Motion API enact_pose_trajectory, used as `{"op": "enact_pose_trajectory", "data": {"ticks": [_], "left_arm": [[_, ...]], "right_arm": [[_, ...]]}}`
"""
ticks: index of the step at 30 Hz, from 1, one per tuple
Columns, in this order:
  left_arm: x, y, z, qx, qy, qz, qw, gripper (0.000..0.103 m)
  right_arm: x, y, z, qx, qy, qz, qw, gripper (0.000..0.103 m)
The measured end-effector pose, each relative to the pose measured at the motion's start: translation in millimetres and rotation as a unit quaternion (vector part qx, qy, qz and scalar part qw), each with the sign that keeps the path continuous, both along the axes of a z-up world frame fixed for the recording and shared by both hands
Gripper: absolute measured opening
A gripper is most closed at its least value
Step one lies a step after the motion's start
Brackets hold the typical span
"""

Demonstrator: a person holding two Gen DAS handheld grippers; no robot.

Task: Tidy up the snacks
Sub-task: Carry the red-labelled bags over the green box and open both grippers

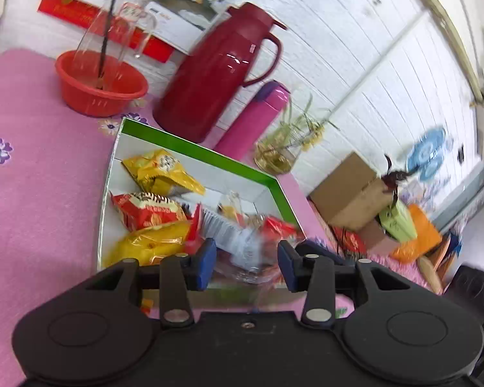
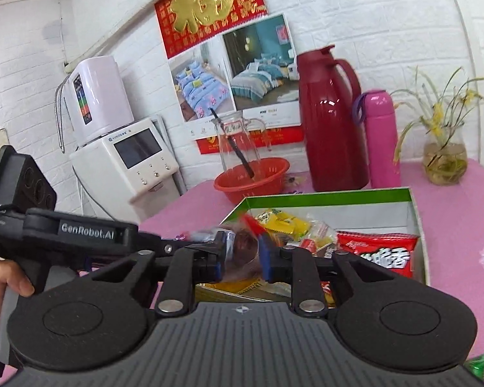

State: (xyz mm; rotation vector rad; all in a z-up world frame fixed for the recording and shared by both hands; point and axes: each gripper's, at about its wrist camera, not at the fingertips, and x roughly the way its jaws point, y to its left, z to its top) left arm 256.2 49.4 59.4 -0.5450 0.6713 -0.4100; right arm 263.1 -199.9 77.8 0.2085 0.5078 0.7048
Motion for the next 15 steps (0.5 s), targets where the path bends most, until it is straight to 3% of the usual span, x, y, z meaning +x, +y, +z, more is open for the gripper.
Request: {"op": "enact_pose_trajectory", "data": {"ticks": [3,5,7,10,15], "left_arm": [[13,-5,-8,0.049,-0.008,0.015,0.9987,0.0],[17,-5,-16,0.056,-0.006,0.022,0.9982,0.019],[19,0,-22,0.044,-0.004,0.022,0.9988,0.025],[19,5,-24,0.032,0.002,0.023,0.9992,0.024],[16,2,-23,0.049,-0.007,0.027,0.9984,0.024]], "right_arm": [[13,7,-14,-0.017,0.003,-0.016,1.0,0.04],[17,5,-18,-0.003,0.009,-0.017,1.0,0.042],[16,2,-19,-0.002,0.01,-0.014,1.0,0.045],[9,0,-17,-0.015,0.003,-0.013,1.0,0.05],[4,4,-26,-0.037,0.011,0.005,0.999,0.061]]}}
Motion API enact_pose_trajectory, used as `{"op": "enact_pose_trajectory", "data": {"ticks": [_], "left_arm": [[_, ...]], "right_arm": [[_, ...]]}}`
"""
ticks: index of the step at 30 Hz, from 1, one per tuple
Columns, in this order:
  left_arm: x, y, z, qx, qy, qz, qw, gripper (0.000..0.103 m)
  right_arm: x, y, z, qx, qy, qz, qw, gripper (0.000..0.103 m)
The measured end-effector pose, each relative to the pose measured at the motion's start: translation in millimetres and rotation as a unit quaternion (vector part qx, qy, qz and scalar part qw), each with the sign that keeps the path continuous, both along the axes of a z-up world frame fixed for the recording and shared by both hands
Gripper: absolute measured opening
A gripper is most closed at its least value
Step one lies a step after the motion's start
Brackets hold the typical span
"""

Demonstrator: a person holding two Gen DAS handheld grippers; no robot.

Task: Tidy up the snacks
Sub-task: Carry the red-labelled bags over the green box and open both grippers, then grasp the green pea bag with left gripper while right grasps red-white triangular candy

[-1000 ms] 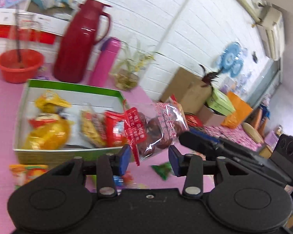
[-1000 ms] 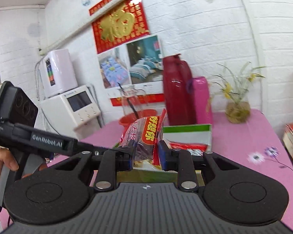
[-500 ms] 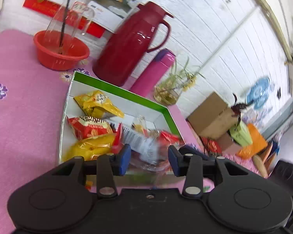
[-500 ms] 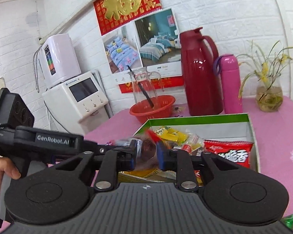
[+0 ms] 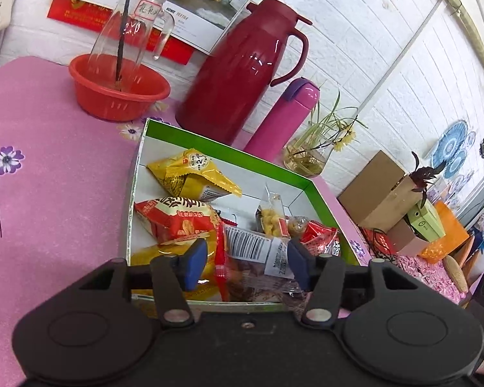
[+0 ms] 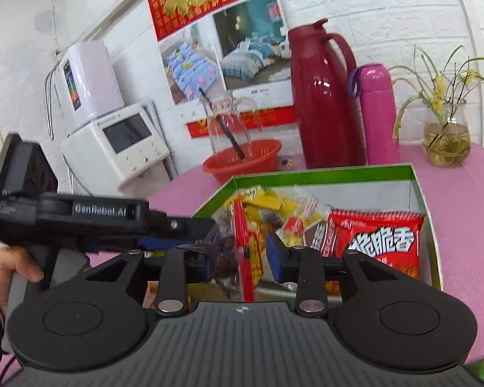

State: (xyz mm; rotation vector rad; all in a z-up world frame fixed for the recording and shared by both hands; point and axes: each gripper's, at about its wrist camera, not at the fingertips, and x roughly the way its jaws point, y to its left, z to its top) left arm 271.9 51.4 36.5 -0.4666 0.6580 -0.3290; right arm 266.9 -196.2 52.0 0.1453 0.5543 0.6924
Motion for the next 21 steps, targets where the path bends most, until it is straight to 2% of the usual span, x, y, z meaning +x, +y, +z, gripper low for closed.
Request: {"op": "enact_pose_trajectory", "data": {"ticks": [3,5,8,10,12,15,16,17,18,19,21], "left_arm": [[4,-3,-1,0.01,-0.001,0.013,0.9999,0.024],[10,-5,-3,0.016,0.005,0.019,0.9997,0.024],[16,-9,-9,0.031,0.005,0.021,0.9993,0.025],[19,-16,-12,0.062,-0.007,0.026,0.9977,0.025],[19,-24,-13,0.092,-0.019,0.025,0.9952,0.032],[15,-22,-13,0.079,-0.018,0.021,0.9965,0.047],[13,-20,-11,0.07,-0.017,0.02,0.9972,0.063],[9,-17,-8,0.059,-0.017,0.023,0.9979,0.087],[4,-15,-4,0.049,-0.019,0.027,0.9983,0.098],[-3,-14,1,0.039,-0.024,0.03,0.9985,0.103],[-16,-15,11,0.03,-0.036,0.031,0.9984,0.103]], "right_arm": [[5,5,-2,-0.012,-0.009,-0.015,1.0,0.061],[13,7,0,-0.017,-0.007,-0.038,0.999,0.052],[27,10,-6,-0.051,-0.012,-0.069,0.996,0.046],[34,13,-17,-0.075,-0.002,-0.072,0.995,0.043],[38,15,-30,-0.097,0.013,-0.08,0.992,0.042],[37,0,-31,-0.062,0.025,-0.089,0.994,0.043],[35,-6,-27,-0.044,0.027,-0.09,0.995,0.046],[32,-13,-21,-0.026,0.026,-0.088,0.995,0.046],[27,-19,-14,-0.013,0.02,-0.086,0.996,0.048],[21,-24,-7,-0.006,0.013,-0.085,0.996,0.055],[7,-33,6,0.001,-0.008,-0.086,0.996,0.07]]}}
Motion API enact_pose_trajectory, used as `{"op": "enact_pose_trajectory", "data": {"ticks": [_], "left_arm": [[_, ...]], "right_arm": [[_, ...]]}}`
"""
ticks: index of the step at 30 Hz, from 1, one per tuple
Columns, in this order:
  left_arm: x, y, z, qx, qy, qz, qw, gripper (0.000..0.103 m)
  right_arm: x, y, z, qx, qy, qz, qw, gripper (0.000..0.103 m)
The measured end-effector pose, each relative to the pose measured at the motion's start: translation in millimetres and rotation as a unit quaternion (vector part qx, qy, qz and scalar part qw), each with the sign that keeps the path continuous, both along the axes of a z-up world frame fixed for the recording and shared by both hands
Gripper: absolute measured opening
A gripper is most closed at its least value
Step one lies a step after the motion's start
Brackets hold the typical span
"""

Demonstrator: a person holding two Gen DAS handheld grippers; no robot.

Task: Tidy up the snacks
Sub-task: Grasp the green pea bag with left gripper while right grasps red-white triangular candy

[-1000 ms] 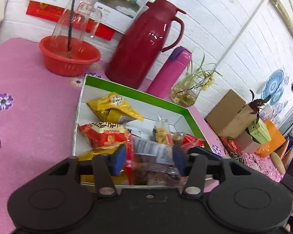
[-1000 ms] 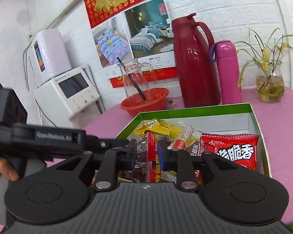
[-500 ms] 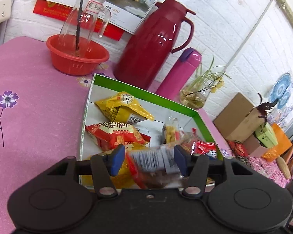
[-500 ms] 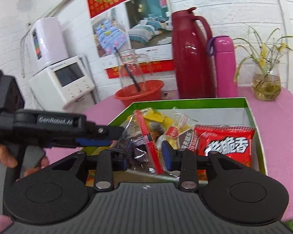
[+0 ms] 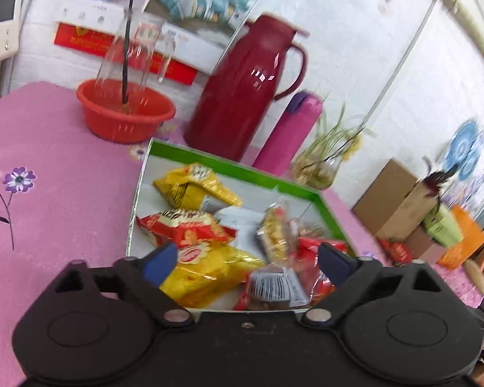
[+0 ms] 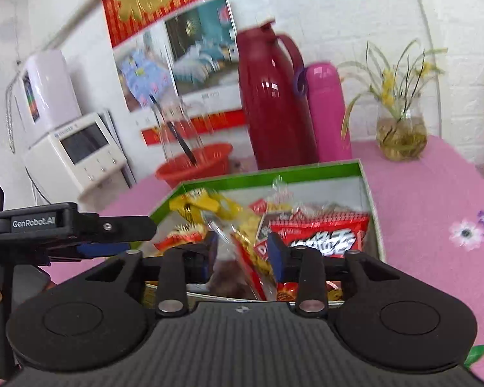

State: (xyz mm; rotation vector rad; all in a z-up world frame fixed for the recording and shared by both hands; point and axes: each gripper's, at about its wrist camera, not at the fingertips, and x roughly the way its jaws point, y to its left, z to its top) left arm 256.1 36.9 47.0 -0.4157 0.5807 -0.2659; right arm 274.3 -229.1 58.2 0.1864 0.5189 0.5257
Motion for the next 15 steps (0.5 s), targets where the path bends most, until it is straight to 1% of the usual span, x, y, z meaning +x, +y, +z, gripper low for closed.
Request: {"op": "enact_pose_trajectory", "data": {"ticks": [1,2,4,6,9,12,15], "left_arm": [[-8,-3,6,-0.002,-0.005,-0.003,1.0,0.103],[-15,-5,11,-0.003,-0.009,-0.008,0.9999,0.103],[-30,-11,17,-0.005,-0.012,-0.024,0.9996,0.103],[-44,-20,19,0.001,-0.006,-0.045,0.999,0.103],[-60,-36,17,0.007,0.005,-0.083,0.9965,0.103],[-72,-50,8,0.007,0.02,-0.117,0.9929,0.103],[-75,-65,-3,0.022,0.033,-0.138,0.9896,0.103]], "right_arm": [[-7,-5,6,0.002,-0.012,-0.001,1.0,0.085],[-15,-10,12,0.003,-0.023,-0.003,1.0,0.097],[-33,-23,22,0.001,-0.043,-0.009,0.999,0.103],[-49,-36,28,-0.004,-0.055,-0.012,0.998,0.103],[-67,-55,32,-0.019,-0.058,-0.027,0.998,0.103],[-79,-72,28,-0.043,-0.053,-0.044,0.997,0.103],[-83,-91,18,-0.061,-0.039,-0.071,0.995,0.103]]}}
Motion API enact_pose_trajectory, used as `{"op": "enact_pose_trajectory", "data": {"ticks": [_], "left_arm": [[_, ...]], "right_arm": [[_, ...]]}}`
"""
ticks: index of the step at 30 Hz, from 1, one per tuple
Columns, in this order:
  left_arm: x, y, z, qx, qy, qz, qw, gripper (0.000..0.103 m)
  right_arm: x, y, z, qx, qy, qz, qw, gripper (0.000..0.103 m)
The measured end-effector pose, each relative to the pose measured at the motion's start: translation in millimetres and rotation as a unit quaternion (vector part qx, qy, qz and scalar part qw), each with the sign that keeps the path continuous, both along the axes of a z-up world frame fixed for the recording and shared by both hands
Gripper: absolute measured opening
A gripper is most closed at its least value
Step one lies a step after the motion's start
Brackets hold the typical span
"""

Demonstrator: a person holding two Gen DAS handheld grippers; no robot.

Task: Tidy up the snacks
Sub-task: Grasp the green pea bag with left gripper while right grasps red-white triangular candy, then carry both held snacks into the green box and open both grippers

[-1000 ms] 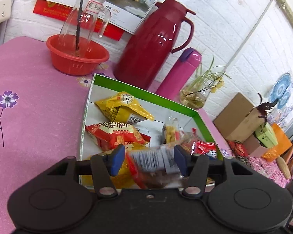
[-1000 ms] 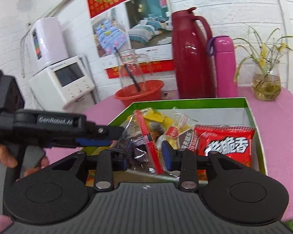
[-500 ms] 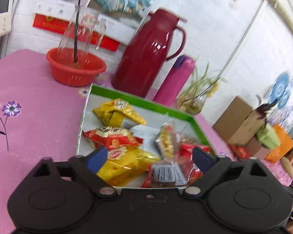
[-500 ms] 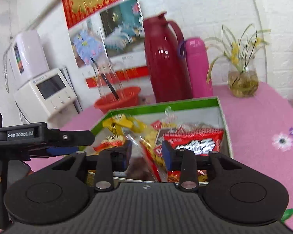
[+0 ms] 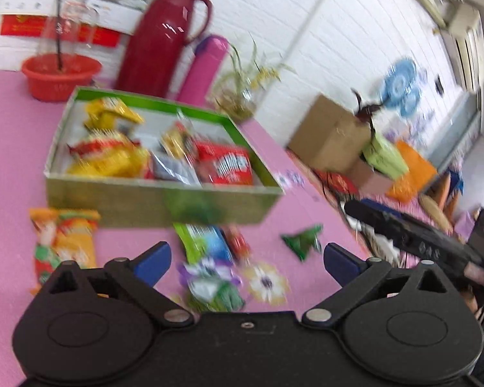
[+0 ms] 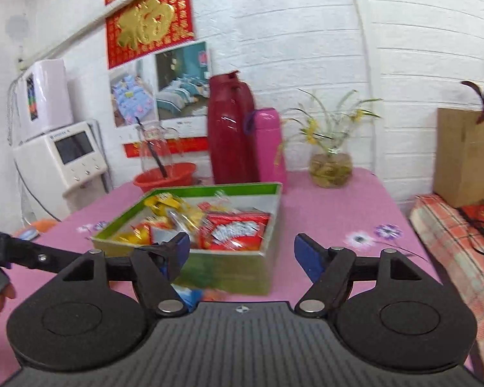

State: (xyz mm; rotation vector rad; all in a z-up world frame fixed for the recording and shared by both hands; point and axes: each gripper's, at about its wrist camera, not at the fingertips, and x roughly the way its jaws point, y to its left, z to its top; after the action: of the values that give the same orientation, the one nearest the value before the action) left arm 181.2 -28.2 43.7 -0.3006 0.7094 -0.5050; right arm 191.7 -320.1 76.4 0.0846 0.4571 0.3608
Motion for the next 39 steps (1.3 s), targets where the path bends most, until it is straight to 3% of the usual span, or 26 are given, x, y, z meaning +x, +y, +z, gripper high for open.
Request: {"op": "enact_pose_trajectory", "data": {"ticks": [4,7,14,17,21,24,26,29,31,36,39], "left_arm": [[-1,-12,-15,0.021,0.017,-0.006,0.9996,0.103],[-5,-13,-24,0.019,0.038,-0.01,0.999,0.103],[-15,-14,-31,0.013,0.044,-0.026,0.9986,0.103],[-12,-17,-33,0.019,0.044,-0.02,0.9986,0.103],[-4,-23,-37,0.04,0.046,-0.012,0.998,0.102],[-1,-31,-40,0.074,0.04,-0.013,0.9964,0.092],[1,-34,-44,0.092,0.036,-0.012,0.995,0.088],[7,-36,-50,0.101,0.039,-0.013,0.9941,0.081],[12,-36,-56,0.106,0.047,-0.014,0.9931,0.069],[15,-36,-60,0.118,0.04,-0.016,0.992,0.058],[11,-38,-59,0.137,0.031,-0.028,0.9897,0.038]], "right_arm": [[1,-20,-21,-0.002,0.035,-0.03,0.999,0.103],[-5,-25,-35,-0.004,0.061,-0.02,0.998,0.103],[-50,2,-50,0.006,0.102,0.104,0.989,0.103],[-75,28,-46,-0.006,0.092,0.169,0.981,0.103],[-88,61,-51,-0.046,0.074,0.212,0.973,0.103],[-87,75,-58,-0.076,0.07,0.222,0.97,0.103],[-85,76,-64,-0.089,0.079,0.218,0.969,0.092],[-85,71,-66,-0.083,0.082,0.215,0.97,0.089],[-86,68,-65,-0.084,0.082,0.209,0.971,0.089],[-87,69,-68,-0.096,0.084,0.209,0.97,0.095],[-89,72,-69,-0.109,0.076,0.202,0.97,0.091]]}}
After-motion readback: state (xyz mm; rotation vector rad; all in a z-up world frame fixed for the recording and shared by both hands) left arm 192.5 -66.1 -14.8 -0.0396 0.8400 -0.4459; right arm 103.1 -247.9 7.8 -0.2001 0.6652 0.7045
